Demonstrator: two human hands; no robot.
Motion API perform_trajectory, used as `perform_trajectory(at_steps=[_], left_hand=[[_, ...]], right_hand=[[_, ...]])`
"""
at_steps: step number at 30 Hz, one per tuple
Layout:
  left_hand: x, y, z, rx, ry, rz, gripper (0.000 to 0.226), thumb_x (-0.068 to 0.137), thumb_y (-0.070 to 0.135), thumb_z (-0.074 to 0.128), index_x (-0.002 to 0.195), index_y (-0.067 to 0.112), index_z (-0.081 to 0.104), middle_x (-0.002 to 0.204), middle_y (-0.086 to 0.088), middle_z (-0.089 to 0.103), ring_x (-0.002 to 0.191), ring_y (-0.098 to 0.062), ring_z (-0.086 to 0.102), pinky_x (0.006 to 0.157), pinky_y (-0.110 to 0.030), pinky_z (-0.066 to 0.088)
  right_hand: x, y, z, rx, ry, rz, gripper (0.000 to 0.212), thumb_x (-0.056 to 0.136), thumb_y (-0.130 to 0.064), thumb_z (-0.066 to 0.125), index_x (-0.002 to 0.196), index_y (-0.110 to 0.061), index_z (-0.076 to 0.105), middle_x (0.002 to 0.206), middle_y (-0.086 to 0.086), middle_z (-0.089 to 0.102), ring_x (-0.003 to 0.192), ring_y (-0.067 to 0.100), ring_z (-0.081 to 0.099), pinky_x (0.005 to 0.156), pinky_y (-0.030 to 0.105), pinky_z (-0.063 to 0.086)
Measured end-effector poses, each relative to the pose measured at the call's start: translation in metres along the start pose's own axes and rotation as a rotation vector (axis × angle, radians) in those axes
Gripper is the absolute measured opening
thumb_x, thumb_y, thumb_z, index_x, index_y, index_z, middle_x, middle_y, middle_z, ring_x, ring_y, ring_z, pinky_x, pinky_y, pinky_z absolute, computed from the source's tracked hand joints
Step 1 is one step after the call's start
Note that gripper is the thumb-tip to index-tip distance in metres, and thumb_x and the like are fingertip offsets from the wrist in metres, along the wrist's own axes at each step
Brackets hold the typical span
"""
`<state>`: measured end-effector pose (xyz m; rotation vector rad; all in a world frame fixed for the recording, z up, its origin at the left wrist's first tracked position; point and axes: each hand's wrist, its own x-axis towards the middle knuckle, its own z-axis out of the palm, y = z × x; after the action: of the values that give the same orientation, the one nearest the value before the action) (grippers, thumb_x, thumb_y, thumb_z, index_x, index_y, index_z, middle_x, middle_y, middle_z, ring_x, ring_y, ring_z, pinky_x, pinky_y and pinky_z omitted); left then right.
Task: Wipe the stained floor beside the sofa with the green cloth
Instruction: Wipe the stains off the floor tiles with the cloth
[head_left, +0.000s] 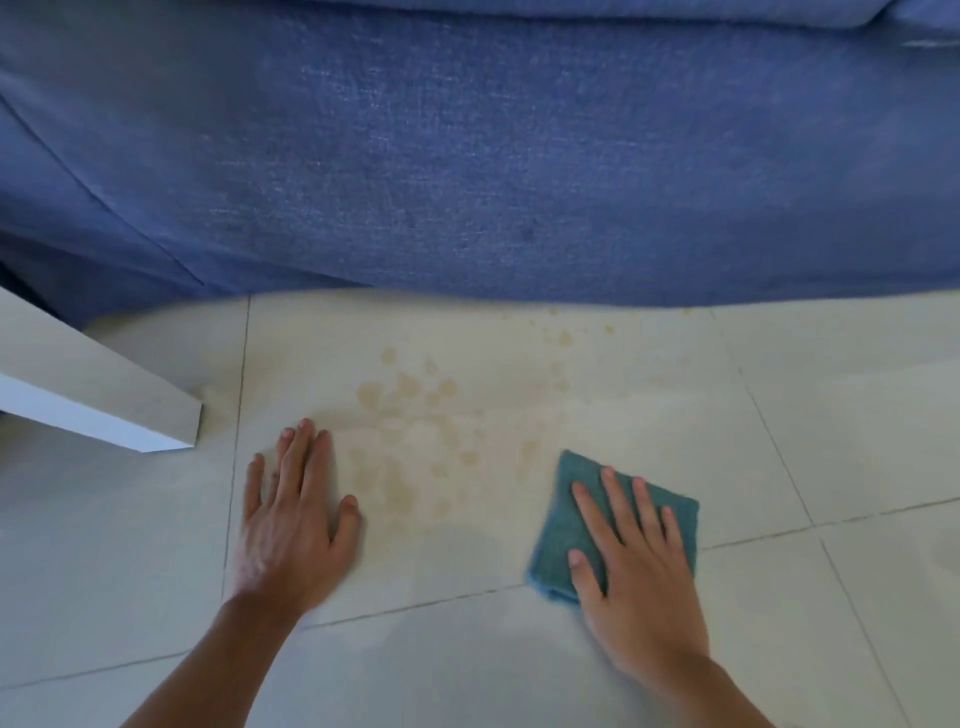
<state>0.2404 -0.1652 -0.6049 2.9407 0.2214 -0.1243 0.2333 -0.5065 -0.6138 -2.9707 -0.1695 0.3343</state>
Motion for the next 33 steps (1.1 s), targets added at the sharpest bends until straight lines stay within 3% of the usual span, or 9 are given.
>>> perform_trajectory(at_steps=[3,4,8,12,16,21,23,27,33], left_hand=[[0.004,-0.003,-0.002,0.007,0.002,-0.005,0.076,0.082,0.041,0.033,0.149,0.004,0.032,0.161,-0.015,0.024,0.150,-0.027,0.018,0.121,-0.050,0.012],[0.005,-0.004,-0.002,0.004,0.000,-0.004,0.077,0.082,0.041,0.033,0.149,0.004,0.031,0.161,-0.015,0.023,0.150,-0.027,0.017,0.121,-0.050,0.011],[0.002,-0.003,0.002,0.003,-0.015,-0.002,0.077,0.082,0.042,0.033,0.149,0.004,0.031,0.161,-0.014,0.022,0.150,-0.027,0.016,0.121,-0.051,0.012],[0.006,-0.004,0.000,-0.005,-0.010,-0.004,0.077,0.082,0.042,0.032,0.149,0.004,0.031,0.161,-0.014,0.023,0.150,-0.027,0.016,0.121,-0.051,0.012],[0.003,-0.003,0.004,-0.028,0.002,-0.002,0.077,0.082,0.043,0.033,0.148,0.004,0.034,0.160,-0.014,0.026,0.150,-0.026,0.018,0.120,-0.052,0.014],[0.006,-0.002,0.004,-0.041,0.024,-0.010,0.077,0.079,0.043,0.035,0.146,0.005,0.038,0.159,-0.013,0.029,0.149,-0.026,0.021,0.120,-0.050,0.013],[0.007,-0.003,0.004,-0.040,0.029,-0.003,0.077,0.079,0.043,0.036,0.146,0.005,0.038,0.159,-0.013,0.029,0.149,-0.026,0.020,0.120,-0.049,0.013],[0.006,-0.001,0.002,-0.046,0.029,0.008,0.077,0.079,0.043,0.038,0.145,0.003,0.039,0.158,-0.015,0.031,0.148,-0.027,0.022,0.120,-0.050,0.014],[0.007,-0.005,0.002,-0.035,0.028,0.016,0.077,0.080,0.043,0.039,0.146,0.005,0.038,0.158,-0.013,0.031,0.149,-0.025,0.022,0.121,-0.045,0.011]], right_hand=[[0.064,0.017,-0.021,0.100,0.076,0.509,0.073,0.093,-0.054,0.015,0.162,-0.031,0.011,0.172,0.006,0.007,0.157,0.033,0.004,0.123,0.057,0.010],[0.077,0.003,-0.023,0.112,0.096,0.530,0.073,0.093,-0.053,0.016,0.162,-0.030,0.013,0.171,0.008,0.009,0.156,0.035,0.005,0.123,0.057,0.009],[0.034,0.006,-0.009,-0.024,0.011,0.078,0.070,0.095,-0.055,0.021,0.161,-0.036,0.011,0.172,-0.003,0.003,0.158,0.026,-0.002,0.126,0.049,0.003],[0.101,0.018,-0.031,0.094,0.060,0.529,0.075,0.092,-0.054,0.014,0.162,-0.029,0.011,0.172,0.005,0.004,0.157,0.033,0.000,0.124,0.055,0.005],[0.076,-0.009,-0.016,-0.002,-0.010,-0.026,0.070,0.095,-0.058,0.017,0.161,-0.039,0.005,0.171,-0.008,-0.008,0.157,0.022,-0.012,0.125,0.045,-0.006],[0.145,0.060,-0.047,0.108,0.084,0.574,0.069,0.098,-0.054,0.020,0.162,-0.031,0.006,0.172,0.003,-0.001,0.157,0.033,-0.004,0.125,0.054,0.001],[0.183,0.030,-0.053,0.135,0.071,0.540,0.066,0.102,-0.051,0.022,0.162,-0.030,0.003,0.172,0.004,-0.003,0.156,0.035,-0.006,0.124,0.055,0.000],[0.105,0.003,-0.026,0.033,0.044,0.062,0.068,0.096,-0.054,0.021,0.161,-0.034,0.013,0.172,0.000,0.006,0.157,0.031,0.003,0.125,0.049,0.003],[0.178,0.045,-0.054,0.075,0.032,0.474,0.066,0.101,-0.048,0.023,0.162,-0.031,0.005,0.172,0.003,-0.001,0.157,0.033,-0.003,0.124,0.055,0.003]])
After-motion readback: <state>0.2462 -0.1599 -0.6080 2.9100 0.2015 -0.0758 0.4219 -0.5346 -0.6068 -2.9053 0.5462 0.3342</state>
